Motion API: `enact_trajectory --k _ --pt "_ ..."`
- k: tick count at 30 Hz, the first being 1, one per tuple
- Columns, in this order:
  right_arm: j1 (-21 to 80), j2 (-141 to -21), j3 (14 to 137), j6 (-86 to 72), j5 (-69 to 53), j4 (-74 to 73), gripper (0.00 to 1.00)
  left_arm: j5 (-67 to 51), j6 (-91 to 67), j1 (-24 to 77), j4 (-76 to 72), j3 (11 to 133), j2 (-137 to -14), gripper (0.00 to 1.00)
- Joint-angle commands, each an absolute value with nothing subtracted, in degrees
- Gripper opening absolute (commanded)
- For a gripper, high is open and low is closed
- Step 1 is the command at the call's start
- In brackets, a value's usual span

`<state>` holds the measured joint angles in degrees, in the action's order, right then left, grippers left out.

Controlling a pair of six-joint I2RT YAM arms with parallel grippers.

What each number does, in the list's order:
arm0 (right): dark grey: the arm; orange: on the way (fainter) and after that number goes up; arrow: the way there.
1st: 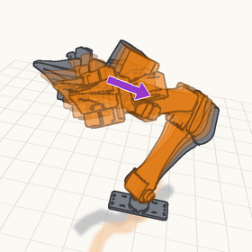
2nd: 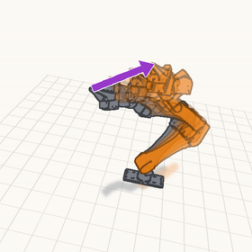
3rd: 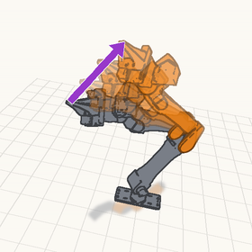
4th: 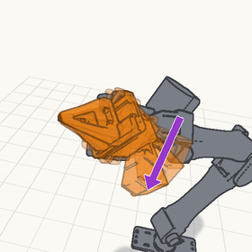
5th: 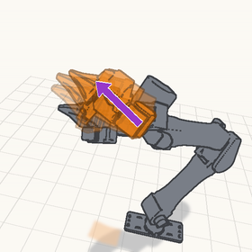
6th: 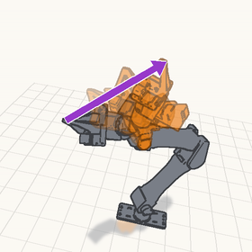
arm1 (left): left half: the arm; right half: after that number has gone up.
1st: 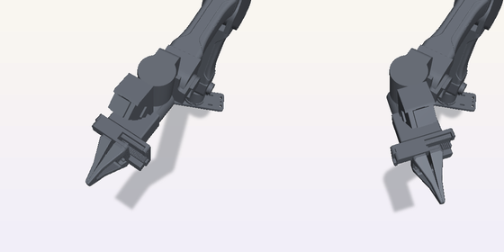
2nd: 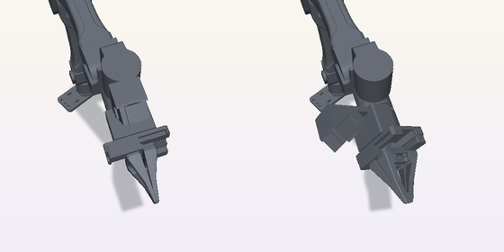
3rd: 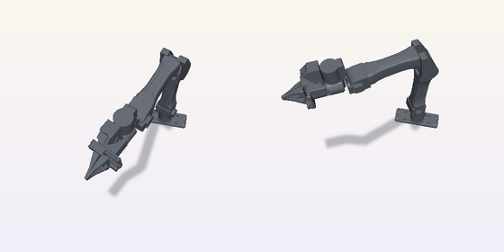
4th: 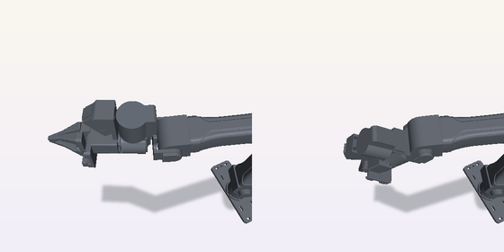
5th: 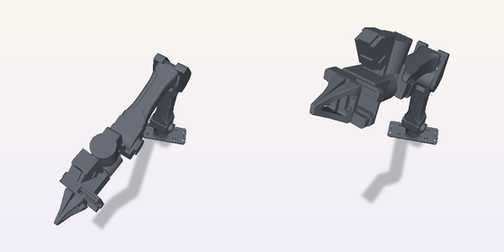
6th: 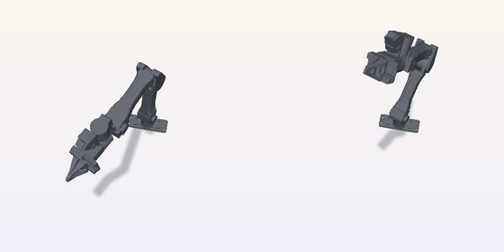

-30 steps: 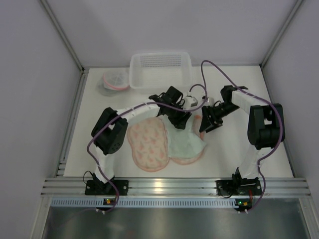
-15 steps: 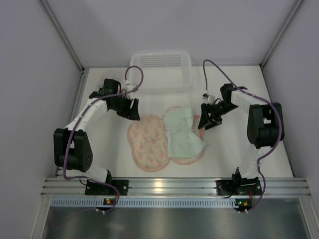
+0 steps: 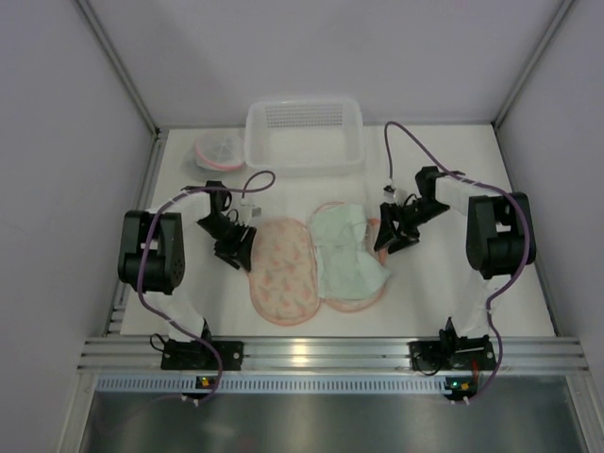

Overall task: Place the bra in the laundry bag and zip it closed
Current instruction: Close the laundry bag at the center of the board.

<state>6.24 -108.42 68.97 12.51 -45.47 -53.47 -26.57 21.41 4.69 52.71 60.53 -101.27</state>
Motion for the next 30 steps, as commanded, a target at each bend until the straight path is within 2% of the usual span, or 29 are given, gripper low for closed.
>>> enact_trajectory --k 1,6,9,12,14,22,28,30 --pt "5.89 -107.05 69.08 11.6 -46.41 -50.98 0.7 -29.95 18.83 4.66 51.6 65.29 -106.15 0.51" --pt "5.89 -106.79 69.96 11.69 -46.15 -51.24 0.7 -31.64 12.14 5.01 46.06 77.65 -113.54 0.4" --pt "5.8 -106.61 70.05 12.04 -46.14 -51.5 0.7 -31.2 9.32 5.01 43.43 84.52 -117.68 0.38" --pt "5.8 -106.52 70.22 13.09 -46.93 -52.38 0.71 -30.5 7.47 5.19 42.54 88.93 -120.06 0.4" --pt "5.8 -106.09 70.75 13.97 -47.02 -53.43 0.71 -29.97 7.56 5.19 42.54 88.16 -119.01 0.41" --pt "4.31 -103.8 71.02 15.73 -47.11 -55.46 0.73 -29.88 6.95 5.8 42.63 71.57 -106.53 0.45" --pt "3.87 -103.8 71.1 16.26 -46.76 -55.9 0.73 -28.05 3.88 9.14 40.44 68.38 -105.99 0.46" --pt "3.78 -103.98 71.63 16.35 -46.5 -56.25 0.73 -27.07 2.73 9.75 39.29 68.55 -107.22 0.43"
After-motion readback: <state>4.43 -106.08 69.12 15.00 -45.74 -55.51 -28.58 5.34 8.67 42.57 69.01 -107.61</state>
